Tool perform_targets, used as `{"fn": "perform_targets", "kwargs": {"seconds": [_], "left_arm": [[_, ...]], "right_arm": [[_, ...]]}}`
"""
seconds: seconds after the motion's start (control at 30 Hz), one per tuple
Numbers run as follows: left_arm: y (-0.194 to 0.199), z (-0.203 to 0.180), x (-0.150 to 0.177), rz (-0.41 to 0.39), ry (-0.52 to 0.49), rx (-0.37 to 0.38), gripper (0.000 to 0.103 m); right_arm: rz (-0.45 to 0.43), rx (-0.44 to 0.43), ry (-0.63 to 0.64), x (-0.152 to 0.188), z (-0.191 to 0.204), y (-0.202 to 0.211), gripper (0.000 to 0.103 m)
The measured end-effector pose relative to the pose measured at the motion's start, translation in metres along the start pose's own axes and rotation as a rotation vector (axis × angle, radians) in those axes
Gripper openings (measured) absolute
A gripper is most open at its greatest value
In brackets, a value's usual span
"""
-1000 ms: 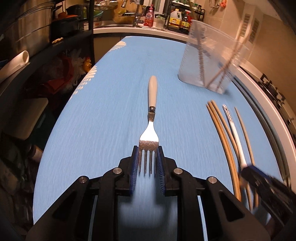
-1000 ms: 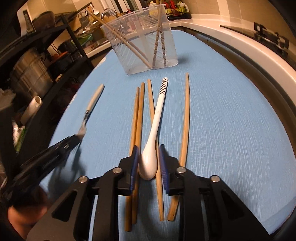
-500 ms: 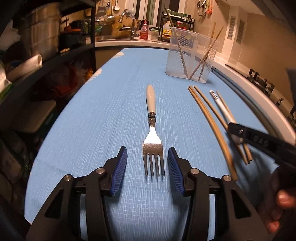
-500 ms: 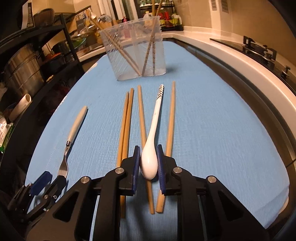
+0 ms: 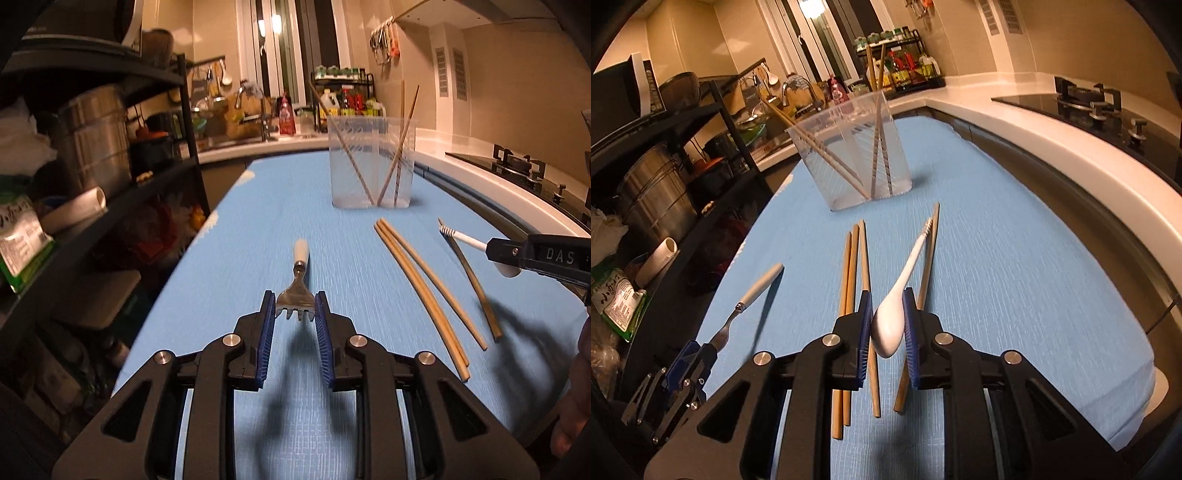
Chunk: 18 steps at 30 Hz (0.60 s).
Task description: Organize utensils
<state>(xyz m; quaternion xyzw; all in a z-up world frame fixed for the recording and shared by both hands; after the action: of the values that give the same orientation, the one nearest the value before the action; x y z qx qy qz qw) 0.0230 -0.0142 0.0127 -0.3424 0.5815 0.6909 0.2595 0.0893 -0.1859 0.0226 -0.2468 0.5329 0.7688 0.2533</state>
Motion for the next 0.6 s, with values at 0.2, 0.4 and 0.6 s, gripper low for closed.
{"fn": "perform_targets", "kwargs": {"seconds": [0.2,0.4,0.6], "left_arm": [[0.017,-0.003,-0.015,-0.088,-0.034,-0.024,0.022],[0.024,-0.004,-0.030,-0.135,-0.046,-0.037,0.021],[0.033,-0.002,-0.055,-0.179,-0.057,-0.028,0.021]], "right_arm": [[-0.037,-0.003,0.044,-0.006,0.006,0.011,0.012],[-0.054,0.004,0.059,-0.007,0.008,0.014,0.011],[-0.058,0.002,0.090,-0.024,0.017,0.028,0.011]]}}
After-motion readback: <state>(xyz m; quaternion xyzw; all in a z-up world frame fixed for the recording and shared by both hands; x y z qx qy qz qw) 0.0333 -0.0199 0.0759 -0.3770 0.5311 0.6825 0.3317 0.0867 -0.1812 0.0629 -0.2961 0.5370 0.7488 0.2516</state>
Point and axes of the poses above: each gripper's, at about its wrist camera, not at the fingertips, and y roughly against the way its jaws point, z to its left, x to its underside, the point moved 1 cm from there along -y, roughly the way its jaws point, and after that the axes turned 10 degrees about z, right-handed, at the moved point
